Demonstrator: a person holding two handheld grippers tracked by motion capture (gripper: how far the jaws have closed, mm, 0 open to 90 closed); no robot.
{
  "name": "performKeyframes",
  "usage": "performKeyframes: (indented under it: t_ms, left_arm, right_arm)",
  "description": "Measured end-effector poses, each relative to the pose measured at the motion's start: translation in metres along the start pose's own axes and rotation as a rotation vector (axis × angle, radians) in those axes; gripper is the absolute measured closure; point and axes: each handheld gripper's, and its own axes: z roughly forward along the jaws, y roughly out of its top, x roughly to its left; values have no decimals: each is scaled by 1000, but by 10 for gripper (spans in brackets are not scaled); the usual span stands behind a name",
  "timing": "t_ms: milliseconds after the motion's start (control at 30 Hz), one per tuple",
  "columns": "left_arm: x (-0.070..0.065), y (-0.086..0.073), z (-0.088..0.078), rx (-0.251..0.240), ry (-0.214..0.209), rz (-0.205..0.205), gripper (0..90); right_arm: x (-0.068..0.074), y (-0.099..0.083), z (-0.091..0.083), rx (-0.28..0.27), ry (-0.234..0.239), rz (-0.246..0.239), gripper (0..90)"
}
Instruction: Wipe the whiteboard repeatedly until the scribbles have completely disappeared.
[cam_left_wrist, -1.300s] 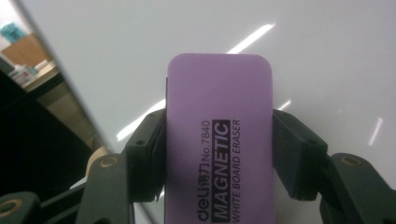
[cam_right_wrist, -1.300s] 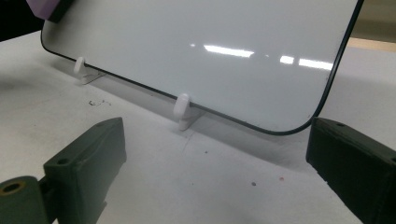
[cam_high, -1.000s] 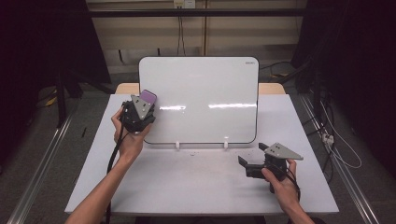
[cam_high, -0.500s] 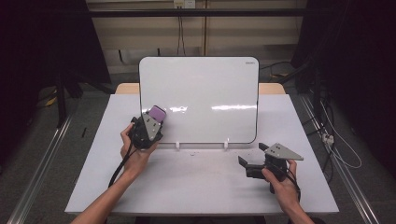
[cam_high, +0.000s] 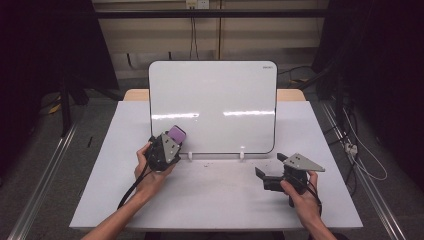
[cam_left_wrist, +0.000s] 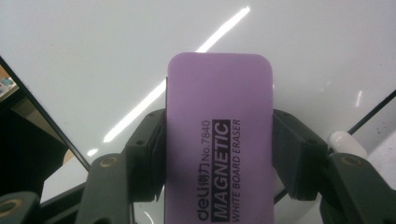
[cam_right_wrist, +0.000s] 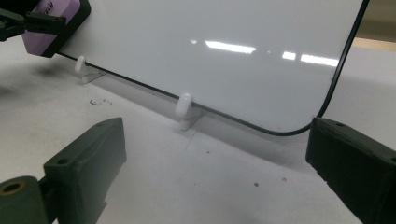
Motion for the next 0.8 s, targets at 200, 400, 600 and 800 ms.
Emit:
performKeyframes:
  t_ms: [200,400,600,800]
  left_arm:
    - [18,1,1,-25,41,-72,413]
    - [40,5,1,-27,91,-105,413]
    - [54,6,0,-26,116,-169,413]
    - [57,8,-11,-55,103,-191,413]
  right_arm:
    - [0,0,-1,-2,0,0,48]
    - [0,0,1,3,3,-5,48]
    - [1,0,1,4,4,-2,48]
    - [1,-1,1,4,4,-5,49]
